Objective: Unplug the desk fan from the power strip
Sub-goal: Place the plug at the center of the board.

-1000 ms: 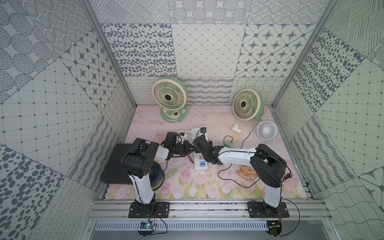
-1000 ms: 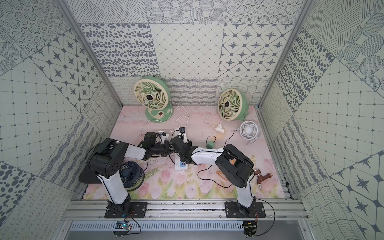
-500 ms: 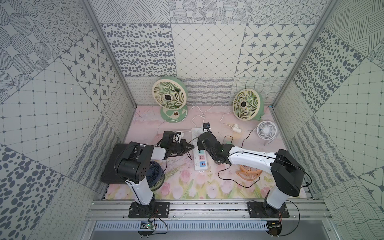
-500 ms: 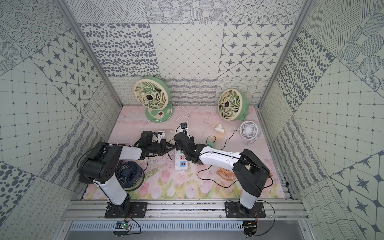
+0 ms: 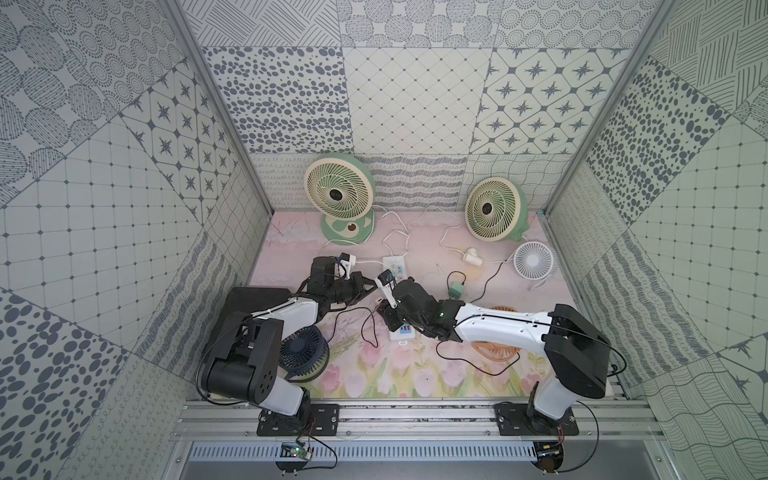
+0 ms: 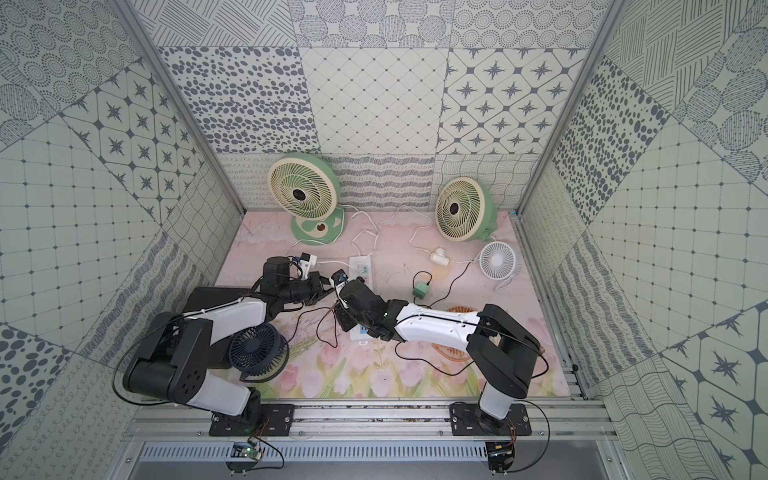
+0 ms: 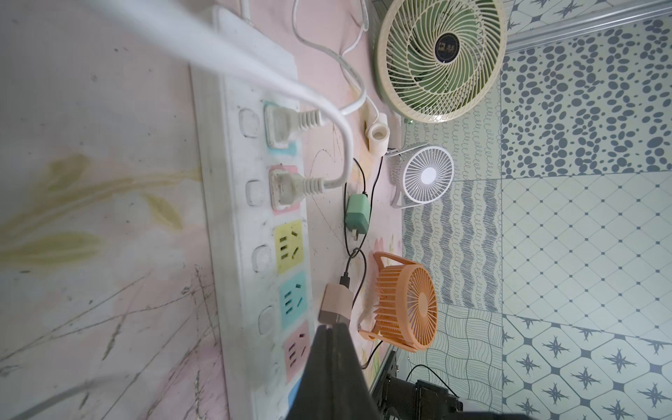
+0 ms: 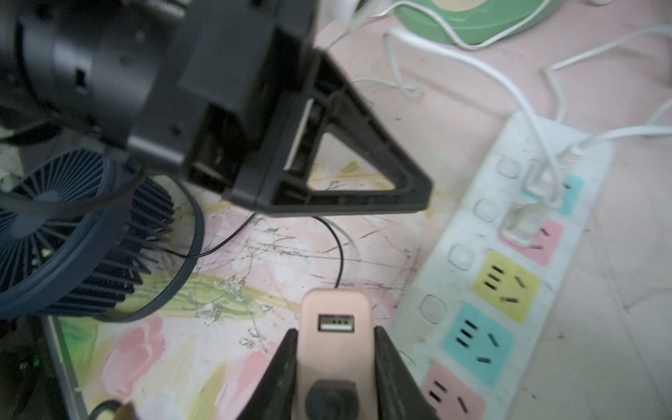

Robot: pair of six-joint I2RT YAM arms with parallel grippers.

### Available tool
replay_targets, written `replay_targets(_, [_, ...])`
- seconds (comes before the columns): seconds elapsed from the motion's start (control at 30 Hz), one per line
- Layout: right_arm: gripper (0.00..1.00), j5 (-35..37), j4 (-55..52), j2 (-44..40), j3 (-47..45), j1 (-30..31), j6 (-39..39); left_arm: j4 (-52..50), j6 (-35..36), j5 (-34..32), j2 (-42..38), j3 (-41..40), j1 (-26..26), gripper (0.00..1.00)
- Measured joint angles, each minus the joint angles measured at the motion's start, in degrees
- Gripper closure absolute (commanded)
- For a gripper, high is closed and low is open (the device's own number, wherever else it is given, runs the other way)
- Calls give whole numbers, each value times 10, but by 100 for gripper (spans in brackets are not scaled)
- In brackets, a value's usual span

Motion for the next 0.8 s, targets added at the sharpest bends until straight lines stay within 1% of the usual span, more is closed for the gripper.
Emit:
replay_targets(0.2, [80, -58, -12, 58, 39, 21, -16, -18, 2, -26, -34, -9, 14, 100])
replay_targets(0.4, [73, -96, -15, 99, 69, 24, -18, -35, 9, -58, -59, -15, 27, 100])
replay_targets(0.57, [65, -107, -15, 119, 76, 23, -18, -48, 15, -76, -61, -17, 32, 100])
replay_targets(0.73, [52, -108, -17, 121, 76, 19, -19, -52, 17, -82, -55, -17, 32, 100])
replay_targets(0.8, [48, -108, -17, 120, 76, 16, -19, -52, 17, -82, -49, -17, 33, 100])
